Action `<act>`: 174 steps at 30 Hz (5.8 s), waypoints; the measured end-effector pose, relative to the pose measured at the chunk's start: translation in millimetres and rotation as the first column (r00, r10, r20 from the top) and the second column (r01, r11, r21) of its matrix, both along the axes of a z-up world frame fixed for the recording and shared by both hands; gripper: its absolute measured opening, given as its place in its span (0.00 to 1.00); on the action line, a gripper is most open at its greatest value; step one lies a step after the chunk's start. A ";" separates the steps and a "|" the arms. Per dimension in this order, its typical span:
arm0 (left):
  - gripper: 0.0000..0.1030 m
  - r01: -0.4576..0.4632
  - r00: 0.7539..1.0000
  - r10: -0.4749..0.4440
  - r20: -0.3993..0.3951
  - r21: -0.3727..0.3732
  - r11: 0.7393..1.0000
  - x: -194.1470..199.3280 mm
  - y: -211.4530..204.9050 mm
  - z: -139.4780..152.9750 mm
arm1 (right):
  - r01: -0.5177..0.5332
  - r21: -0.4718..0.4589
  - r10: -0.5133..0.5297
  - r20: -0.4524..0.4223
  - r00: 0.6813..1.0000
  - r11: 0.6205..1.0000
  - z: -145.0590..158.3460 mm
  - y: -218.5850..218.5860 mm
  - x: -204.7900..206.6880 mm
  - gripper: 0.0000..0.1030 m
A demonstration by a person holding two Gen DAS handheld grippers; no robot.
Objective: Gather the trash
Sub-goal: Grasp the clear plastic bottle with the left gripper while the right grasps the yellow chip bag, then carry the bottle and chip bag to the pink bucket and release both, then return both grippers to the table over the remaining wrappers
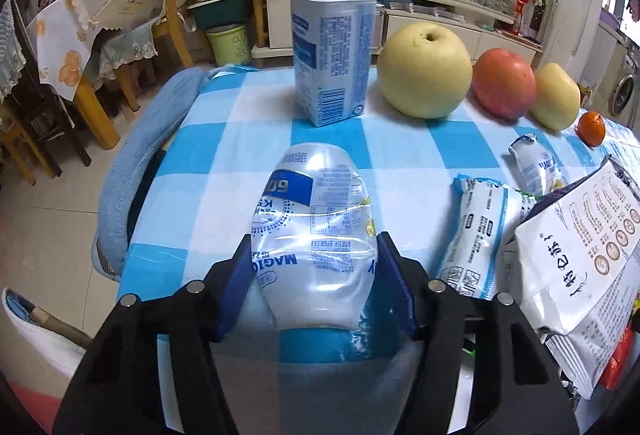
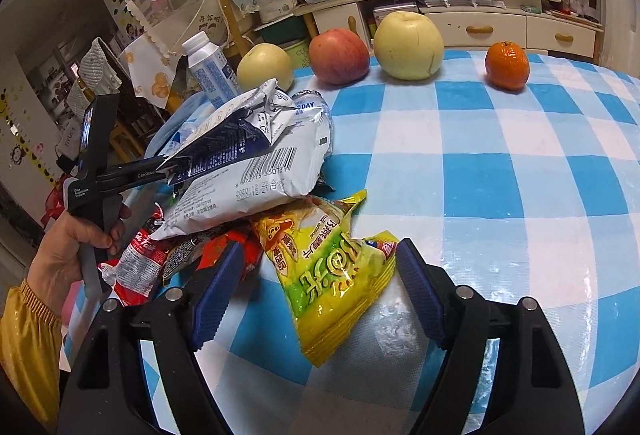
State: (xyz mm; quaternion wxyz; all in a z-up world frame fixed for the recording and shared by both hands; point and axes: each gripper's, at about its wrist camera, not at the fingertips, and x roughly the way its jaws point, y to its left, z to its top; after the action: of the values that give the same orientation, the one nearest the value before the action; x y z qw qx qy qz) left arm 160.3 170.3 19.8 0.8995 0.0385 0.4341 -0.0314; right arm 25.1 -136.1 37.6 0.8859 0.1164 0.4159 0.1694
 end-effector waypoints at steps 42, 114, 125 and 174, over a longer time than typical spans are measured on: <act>0.59 0.068 0.992 -0.050 0.118 -0.160 0.985 -177.2 -20.0 41.2 | -0.034 0.109 0.032 0.018 0.999 0.993 13.3 -26.4 -75.2 0.28; 0.89 -0.462 0.788 0.578 0.212 -0.417 0.783 -263.5 233.8 97.7 | -0.244 0.131 0.228 0.123 0.966 0.961 77.1 241.3 -126.7 0.84; 0.89 -0.339 0.859 0.434 0.270 -0.334 0.879 -242.0 173.2 102.2 | -0.217 0.000 0.213 0.183 0.960 0.976 65.1 212.9 -148.6 0.87; 0.88 0.081 0.972 -0.066 0.224 -0.060 0.995 -193.8 -23.0 66.7 | -0.005 0.107 -0.017 0.201 0.979 0.994 78.0 69.3 -129.2 0.87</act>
State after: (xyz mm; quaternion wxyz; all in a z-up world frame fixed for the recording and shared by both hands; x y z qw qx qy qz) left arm -33.4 147.3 86.5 0.9413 0.0268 0.3279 -0.0750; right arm -104.1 -66.8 115.5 0.9165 0.1473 0.3139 0.1996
